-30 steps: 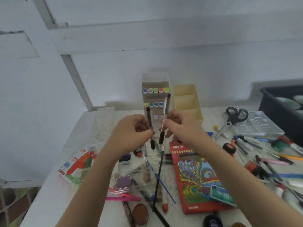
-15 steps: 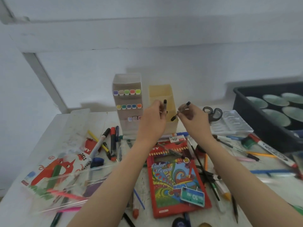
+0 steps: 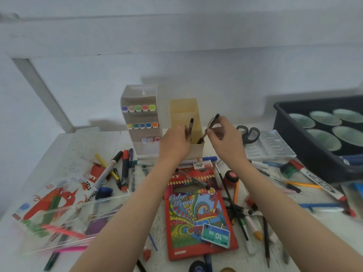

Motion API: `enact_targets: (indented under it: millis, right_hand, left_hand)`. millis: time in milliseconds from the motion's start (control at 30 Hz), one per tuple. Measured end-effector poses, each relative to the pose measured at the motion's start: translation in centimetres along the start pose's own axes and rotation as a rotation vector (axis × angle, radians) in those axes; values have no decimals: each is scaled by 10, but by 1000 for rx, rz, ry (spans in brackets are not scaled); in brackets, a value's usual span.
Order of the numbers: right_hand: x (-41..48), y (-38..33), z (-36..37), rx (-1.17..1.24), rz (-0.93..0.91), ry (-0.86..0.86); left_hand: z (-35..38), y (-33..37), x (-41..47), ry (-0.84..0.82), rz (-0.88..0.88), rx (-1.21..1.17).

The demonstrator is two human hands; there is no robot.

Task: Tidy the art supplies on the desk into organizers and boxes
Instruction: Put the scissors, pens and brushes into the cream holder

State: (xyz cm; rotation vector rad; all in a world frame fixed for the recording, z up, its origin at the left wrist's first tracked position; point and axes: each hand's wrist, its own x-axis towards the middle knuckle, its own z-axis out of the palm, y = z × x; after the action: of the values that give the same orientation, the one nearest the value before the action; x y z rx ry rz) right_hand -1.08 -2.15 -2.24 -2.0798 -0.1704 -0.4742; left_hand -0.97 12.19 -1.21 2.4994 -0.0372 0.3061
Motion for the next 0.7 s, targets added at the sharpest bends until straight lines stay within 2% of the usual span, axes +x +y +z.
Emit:
enact_targets:
  millis: [200,333,533,700]
  right_hand:
    - [-2,6,1,-171,3,-194]
    - [-20,10,3,-234,68,-138]
    - [-56,4,6,-325,110,-302]
    - [-59,-7,1,-624,8,-645]
  left_hand:
    - [-4,5,-3,-134,48,65]
    - [-11,0,-11,-190,8,-12]
    - [-40,-19,-40,-51,7,-205]
    - [-70,-35,-66,74,-53,-331]
